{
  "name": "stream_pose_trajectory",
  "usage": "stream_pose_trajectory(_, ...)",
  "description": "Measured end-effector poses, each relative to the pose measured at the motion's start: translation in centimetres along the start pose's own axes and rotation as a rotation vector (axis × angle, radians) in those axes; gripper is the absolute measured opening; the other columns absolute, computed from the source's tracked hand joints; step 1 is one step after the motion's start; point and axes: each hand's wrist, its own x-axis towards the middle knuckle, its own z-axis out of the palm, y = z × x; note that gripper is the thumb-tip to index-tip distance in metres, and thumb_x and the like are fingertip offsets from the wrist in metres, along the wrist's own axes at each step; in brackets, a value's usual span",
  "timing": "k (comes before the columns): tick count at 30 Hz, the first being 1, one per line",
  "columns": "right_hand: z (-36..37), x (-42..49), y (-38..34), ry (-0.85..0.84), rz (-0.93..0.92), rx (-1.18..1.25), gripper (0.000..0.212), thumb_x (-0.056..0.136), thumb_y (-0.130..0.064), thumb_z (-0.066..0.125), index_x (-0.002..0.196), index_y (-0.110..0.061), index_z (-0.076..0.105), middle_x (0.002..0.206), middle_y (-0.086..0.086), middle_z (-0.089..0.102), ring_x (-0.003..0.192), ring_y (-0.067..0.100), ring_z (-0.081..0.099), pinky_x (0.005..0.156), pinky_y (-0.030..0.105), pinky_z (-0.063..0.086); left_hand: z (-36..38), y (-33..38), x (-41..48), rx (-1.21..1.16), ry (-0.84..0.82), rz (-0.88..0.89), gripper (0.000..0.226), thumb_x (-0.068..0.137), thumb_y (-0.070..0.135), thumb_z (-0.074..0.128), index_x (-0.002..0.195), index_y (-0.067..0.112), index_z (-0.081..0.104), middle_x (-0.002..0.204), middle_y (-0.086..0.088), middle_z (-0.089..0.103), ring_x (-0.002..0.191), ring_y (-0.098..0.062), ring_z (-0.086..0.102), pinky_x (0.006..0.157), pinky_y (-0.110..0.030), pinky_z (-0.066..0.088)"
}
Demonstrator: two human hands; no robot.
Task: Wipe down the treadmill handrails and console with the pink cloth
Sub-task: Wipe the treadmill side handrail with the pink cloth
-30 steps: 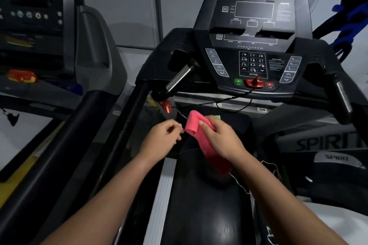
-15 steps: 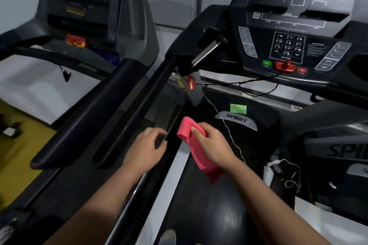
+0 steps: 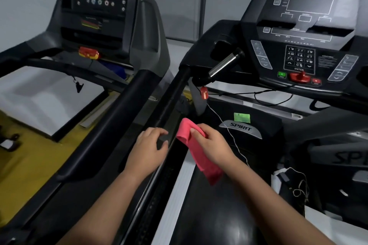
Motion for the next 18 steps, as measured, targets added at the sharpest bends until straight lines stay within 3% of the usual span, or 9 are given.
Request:
stream_pose_trajectory(4, 2.3, 0.8, -1.2, 0.052, -0.006, -0.005, 0.017, 0.094, -0.041, 0.051, 0.102, -0.034, 0.065, 0.100, -0.007, 0.051, 0.090, 0.000, 0.052, 0.082, 0.022, 0.037, -1.4, -2.8, 0.8, 0.008, 0.008, 0.008, 0.027, 0.089, 0.022, 0.059, 0.116, 0.022, 0.060, 0.115, 0.006, 0.054, 0.113, -0.014, 0.045, 0.095, -0.022, 0.035)
stream_pose_trajectory(7, 3.9, 1.2, -2.0, 0.065, -0.004, 0.018, 0.019, 0.096, -0.041, 0.047, 0.105, -0.035, 0.063, 0.100, -0.006, 0.052, 0.093, 0.004, 0.053, 0.085, 0.026, 0.041, -2.0, -4.7, 1.4, -0.019, -0.009, -0.003, 0.028, 0.090, 0.023, 0.059, 0.117, 0.022, 0.060, 0.118, 0.005, 0.054, 0.115, -0.015, 0.045, 0.096, -0.020, 0.031)
stream_pose_trajectory(10, 5.1, 1.3, -2.6, 0.056, -0.006, 0.120, 0.017, 0.099, -0.035, 0.044, 0.094, -0.032, 0.061, 0.095, -0.001, 0.060, 0.087, 0.010, 0.055, 0.084, 0.031, 0.043, -2.5, -5.9, 1.9, -0.097, -0.031, -0.036, 0.031, 0.091, 0.025, 0.058, 0.122, 0.022, 0.058, 0.121, 0.005, 0.054, 0.118, -0.014, 0.045, 0.098, -0.021, 0.033)
stream_pose_trajectory(14, 6.5, 0.6, -2.8, 0.059, 0.034, 0.213, 0.022, 0.100, -0.031, 0.044, 0.083, -0.030, 0.058, 0.078, -0.010, 0.057, 0.074, 0.005, 0.052, 0.071, 0.022, 0.041, -2.9, -7.8, 1.9, -0.337, -0.096, -0.199, 0.035, 0.094, 0.029, 0.057, 0.127, 0.022, 0.055, 0.124, 0.002, 0.054, 0.113, -0.009, 0.050, 0.096, -0.020, 0.035)
stream_pose_trajectory(18, 7.4, 0.1, -2.2, 0.034, 0.069, 0.208, 0.022, 0.099, -0.031, 0.045, 0.084, -0.025, 0.061, 0.077, -0.010, 0.057, 0.075, 0.005, 0.053, 0.072, 0.022, 0.042, -3.2, -9.2, 1.0, -0.568, -0.170, -0.394, 0.038, 0.098, 0.034, 0.048, 0.133, 0.019, 0.050, 0.124, 0.002, 0.054, 0.110, -0.010, 0.051, 0.091, -0.021, 0.035)
